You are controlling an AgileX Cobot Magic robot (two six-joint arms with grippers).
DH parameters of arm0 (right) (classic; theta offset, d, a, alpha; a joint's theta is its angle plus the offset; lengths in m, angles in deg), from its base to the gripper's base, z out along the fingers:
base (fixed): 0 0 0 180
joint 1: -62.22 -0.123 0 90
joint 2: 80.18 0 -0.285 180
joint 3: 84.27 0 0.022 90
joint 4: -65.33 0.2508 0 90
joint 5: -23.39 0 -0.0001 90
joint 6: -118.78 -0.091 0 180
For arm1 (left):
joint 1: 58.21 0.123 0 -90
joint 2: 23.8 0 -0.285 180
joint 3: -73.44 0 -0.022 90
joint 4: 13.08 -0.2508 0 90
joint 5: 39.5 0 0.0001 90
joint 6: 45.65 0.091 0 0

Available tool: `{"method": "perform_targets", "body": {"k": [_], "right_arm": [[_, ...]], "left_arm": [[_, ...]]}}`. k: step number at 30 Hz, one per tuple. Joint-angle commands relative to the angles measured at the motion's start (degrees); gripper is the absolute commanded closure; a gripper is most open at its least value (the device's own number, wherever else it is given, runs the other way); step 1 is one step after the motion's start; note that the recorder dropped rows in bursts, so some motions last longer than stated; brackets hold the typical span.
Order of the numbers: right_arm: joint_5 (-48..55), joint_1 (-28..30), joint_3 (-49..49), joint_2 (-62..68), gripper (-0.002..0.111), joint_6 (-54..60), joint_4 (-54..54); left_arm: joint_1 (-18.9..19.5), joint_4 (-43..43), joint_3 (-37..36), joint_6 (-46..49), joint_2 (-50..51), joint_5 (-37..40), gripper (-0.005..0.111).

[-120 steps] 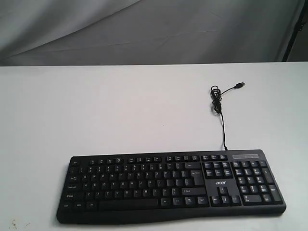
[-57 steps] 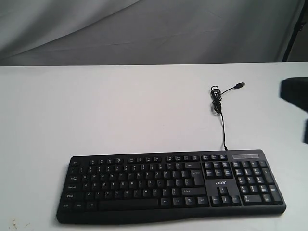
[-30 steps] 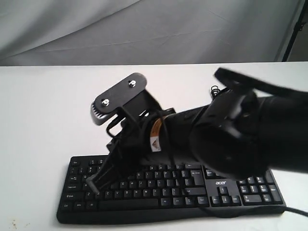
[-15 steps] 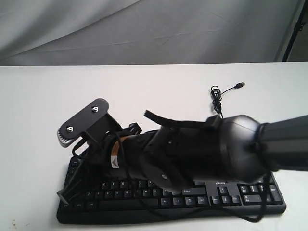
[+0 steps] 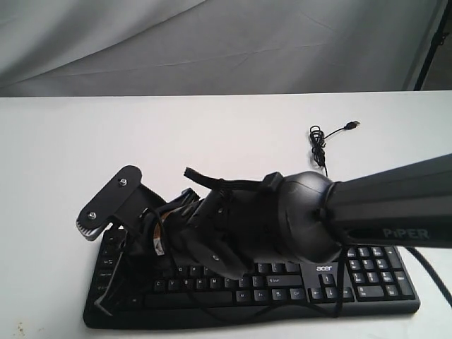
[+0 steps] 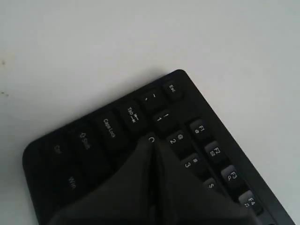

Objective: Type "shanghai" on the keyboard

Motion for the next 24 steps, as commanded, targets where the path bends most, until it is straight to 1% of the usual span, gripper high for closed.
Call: {"method": "perform_targets", "body": {"k": [1,6,24], "right_arm": [[2.31,0.13,0.4,-0.08,0.108,3.4,-0.55],[2.71,0.02,0.4,0.17,0.108,3.5,-0.44],[-1.79,-0.2,0.4,3.59,0.108,3.5,0.94]], "left_arm": [[-0.2,-0.27,-0.25,-0.16,-0.2,-0.33,0.107],[-0.2,-0.27,-0.25,-0.16,-0.2,-0.33,0.107],[-0.2,-0.27,-0.25,-0.16,-0.2,-0.33,0.107]]}}
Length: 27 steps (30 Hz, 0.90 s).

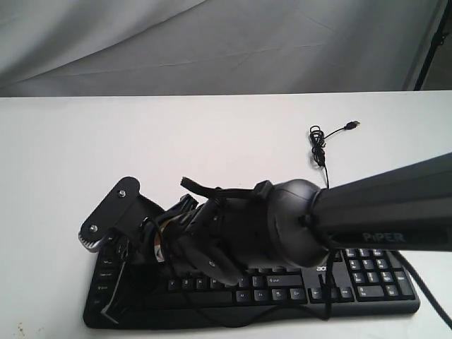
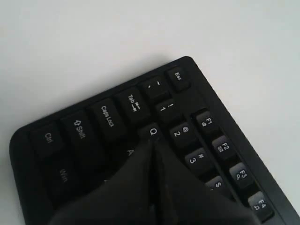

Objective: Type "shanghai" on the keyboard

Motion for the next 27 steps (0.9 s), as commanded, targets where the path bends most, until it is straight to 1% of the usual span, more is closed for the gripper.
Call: {"method": "perform_targets", "body": {"k": [1,27], "right_arm": [[-1.26,-0.2,0.37,1.25,0.108,0.57,0.47],[-0.44,-0.2,0.37,2.53,0.108,0.81,0.37]], "left_arm": [[-0.2,-0.27,-0.25,-0.16,-0.2,-0.33,0.107],[-0.2,-0.27,-0.25,-0.16,-0.2,-0.33,0.107]]}}
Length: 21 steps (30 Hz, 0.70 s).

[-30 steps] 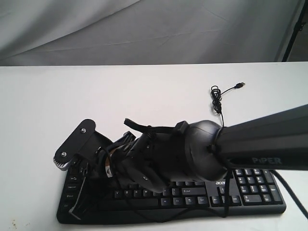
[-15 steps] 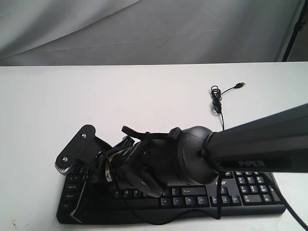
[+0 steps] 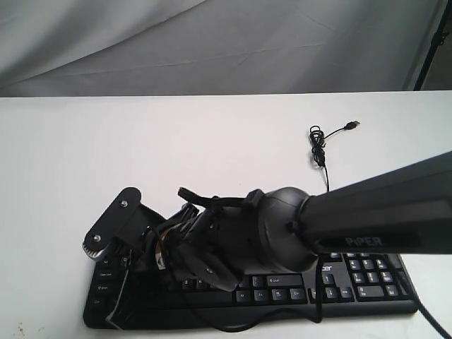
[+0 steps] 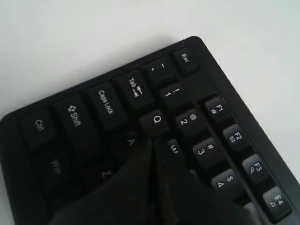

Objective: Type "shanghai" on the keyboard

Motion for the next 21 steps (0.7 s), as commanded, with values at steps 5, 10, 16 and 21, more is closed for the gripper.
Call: {"method": "perform_targets", "body": {"k": [5,10,16,21], "right_arm": [[-0.37,-0.15,0.37,0.49,0.108,0.57,0.34],[-1.32,-0.15,-0.38,-1.86,0.108,0.71,0.34],[-3.25,0.47,-7.61,-8.7,0.108,0.55,0.47],[-7.64,2.91,-15.44,-11.85,0.108,-0.43,0.89]], "left_arm": [[-0.2,-0.27,-0.25,-0.16,-0.2,-0.33,0.107],[-0.2,-0.27,-0.25,-0.16,-0.2,-0.33,0.107],[-0.2,-0.27,-0.25,-0.16,-0.2,-0.33,0.107],[-0.2,-0.27,-0.25,-0.16,-0.2,-0.33,0.107]]}}
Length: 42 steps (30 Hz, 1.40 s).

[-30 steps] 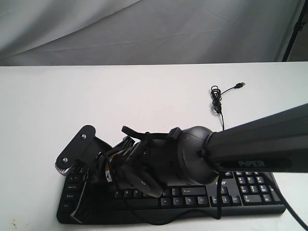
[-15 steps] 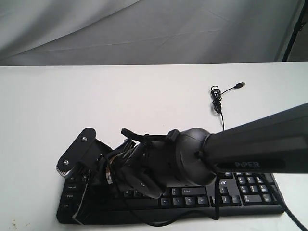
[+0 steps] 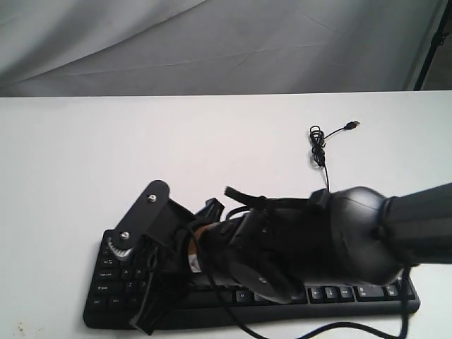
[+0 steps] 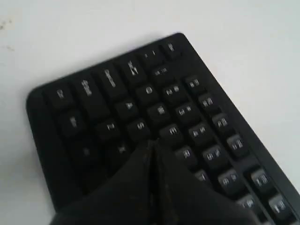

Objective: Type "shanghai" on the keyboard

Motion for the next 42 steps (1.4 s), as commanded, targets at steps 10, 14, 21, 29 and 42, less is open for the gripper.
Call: {"method": "perform_targets", "body": {"k": [10,14,21,29,42], "right_arm": [[-7.82,4.46,-8.43,-2.53,0.108,-0.7,0.78],[-7.44,5.63,-8.43,-2.53,0.108,-0.6,0.67],[-7.29,5.93,-8.6,-2.53,0.108,-0.46,0.12],[-7.13,5.4,-8.6,-2.41,0.108,-0.34,0.0],[-8.29,5.4,-8.6,0.27,0.108,-0.34,0.0]], "left_arm": [[-0.2,-0.27,-0.25,-0.16,-0.2,-0.33,0.107],[-0.2,-0.27,-0.25,-0.16,-0.2,-0.33,0.107],[-0.2,-0.27,-0.25,-0.16,-0.2,-0.33,0.107],[-0.2,-0.27,-0.25,-0.16,-0.2,-0.33,0.107],[-0.2,-0.27,-0.25,-0.16,-0.2,-0.33,0.107]]}}
